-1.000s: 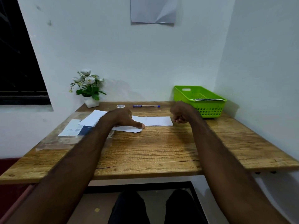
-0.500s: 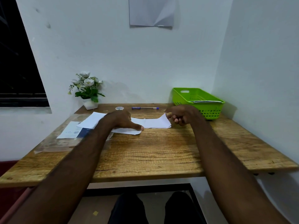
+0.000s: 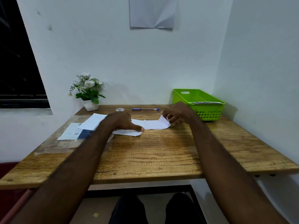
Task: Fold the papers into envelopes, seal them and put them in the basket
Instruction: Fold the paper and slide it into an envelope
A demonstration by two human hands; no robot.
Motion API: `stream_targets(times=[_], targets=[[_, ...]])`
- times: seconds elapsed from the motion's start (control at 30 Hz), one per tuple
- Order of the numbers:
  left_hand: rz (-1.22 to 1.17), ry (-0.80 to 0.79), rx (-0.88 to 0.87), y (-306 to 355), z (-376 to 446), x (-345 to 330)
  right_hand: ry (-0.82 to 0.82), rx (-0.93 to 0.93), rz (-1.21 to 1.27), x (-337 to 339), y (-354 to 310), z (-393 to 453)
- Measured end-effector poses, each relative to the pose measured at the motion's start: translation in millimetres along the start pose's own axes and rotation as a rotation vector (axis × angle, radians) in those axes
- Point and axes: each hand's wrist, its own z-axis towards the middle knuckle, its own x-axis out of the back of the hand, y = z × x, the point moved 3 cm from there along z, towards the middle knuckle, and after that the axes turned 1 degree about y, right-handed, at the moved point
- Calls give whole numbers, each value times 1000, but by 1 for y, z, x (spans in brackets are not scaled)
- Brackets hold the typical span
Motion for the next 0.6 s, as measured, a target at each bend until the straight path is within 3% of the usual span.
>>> stream_targets(times=[0.23,0.4,0.6], targets=[[16,-1,-2,0,-1,2,15,-28,43,-8,-4,-7],[29,9,-5,-1,1,3,-138,-49,95,-13,-5,-19],[10,61,-2,-2,0,6,55,175,174,-5,-21,-19]])
